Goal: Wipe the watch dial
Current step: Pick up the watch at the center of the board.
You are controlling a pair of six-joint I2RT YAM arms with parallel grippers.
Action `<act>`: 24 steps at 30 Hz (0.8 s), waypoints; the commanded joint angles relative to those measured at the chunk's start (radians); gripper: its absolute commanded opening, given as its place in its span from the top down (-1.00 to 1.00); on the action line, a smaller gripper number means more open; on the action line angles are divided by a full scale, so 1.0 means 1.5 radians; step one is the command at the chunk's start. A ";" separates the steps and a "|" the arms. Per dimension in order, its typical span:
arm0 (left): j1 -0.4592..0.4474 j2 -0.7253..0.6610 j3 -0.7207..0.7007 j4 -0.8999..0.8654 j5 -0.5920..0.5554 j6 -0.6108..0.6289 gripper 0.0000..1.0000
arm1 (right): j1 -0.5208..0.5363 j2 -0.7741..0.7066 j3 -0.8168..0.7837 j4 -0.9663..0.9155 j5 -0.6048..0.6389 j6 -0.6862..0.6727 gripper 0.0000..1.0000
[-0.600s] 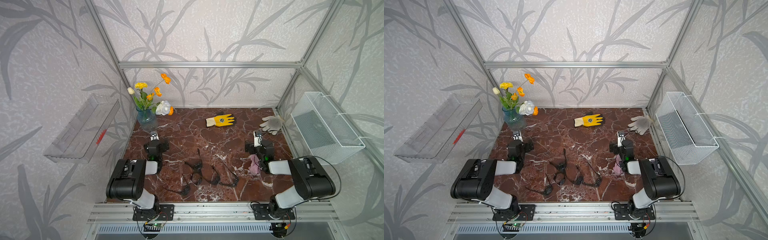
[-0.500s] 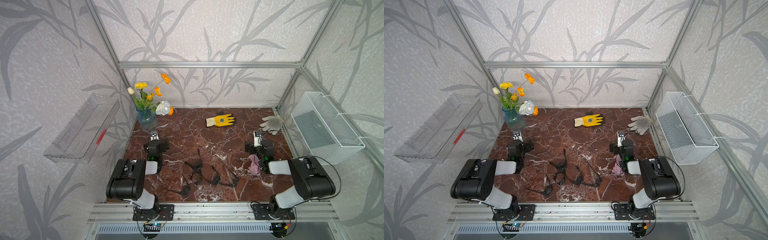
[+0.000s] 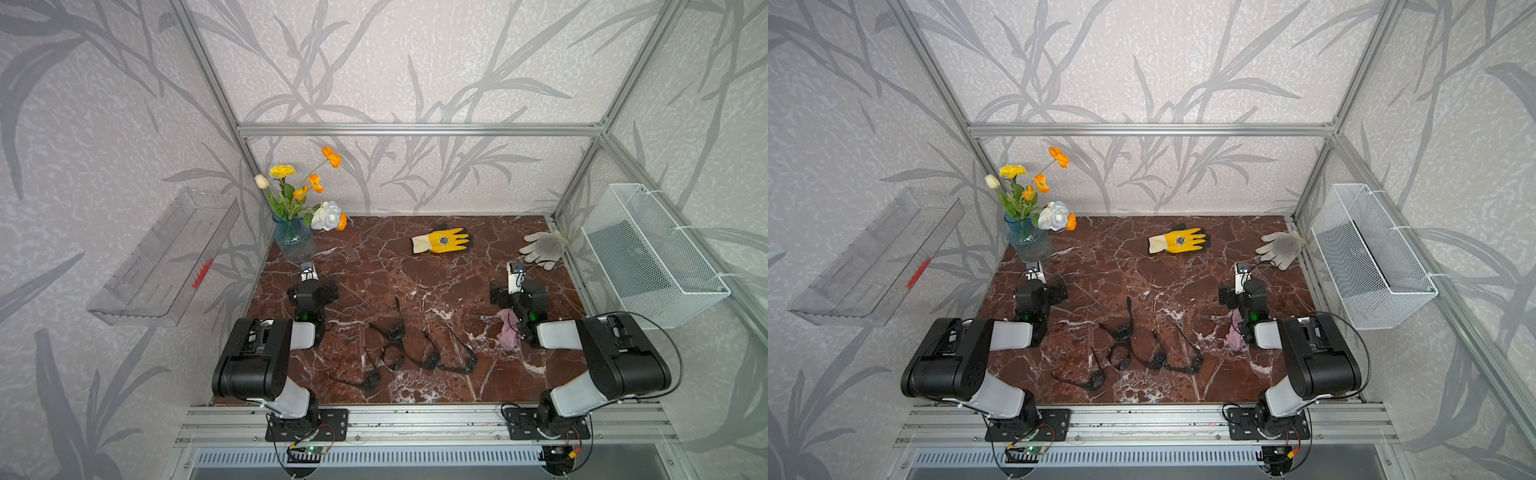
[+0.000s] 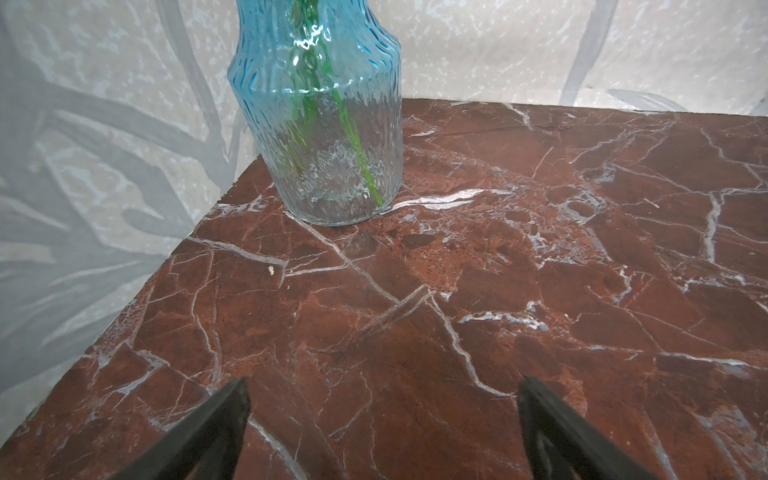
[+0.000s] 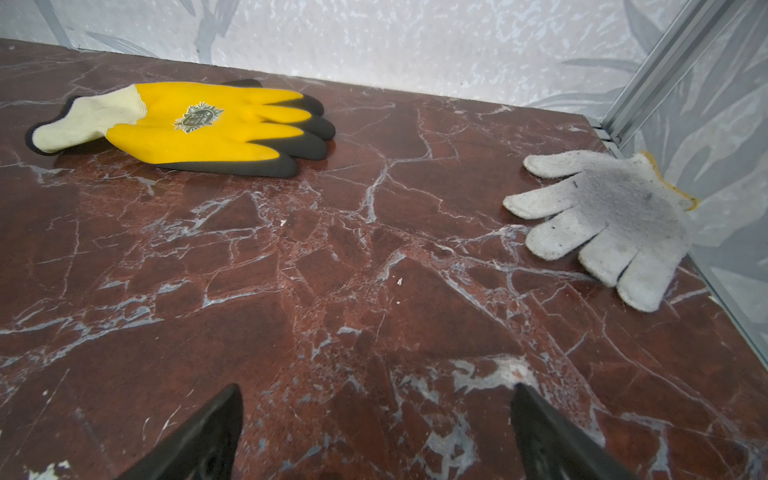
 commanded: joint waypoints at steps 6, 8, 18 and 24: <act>0.003 -0.011 0.012 -0.007 0.009 -0.004 -0.99 | -0.003 -0.010 0.014 0.012 0.000 -0.003 -0.98; 0.003 -0.012 0.012 -0.007 0.009 -0.004 -0.99 | -0.003 -0.010 0.014 0.012 0.000 -0.003 -0.98; -0.030 -0.172 0.103 -0.321 -0.018 -0.027 -0.99 | 0.025 -0.129 0.109 -0.287 0.029 0.003 -0.98; -0.137 -0.308 0.173 -0.633 0.009 -0.196 -0.79 | 0.105 -0.289 0.211 -0.646 0.017 0.094 -0.98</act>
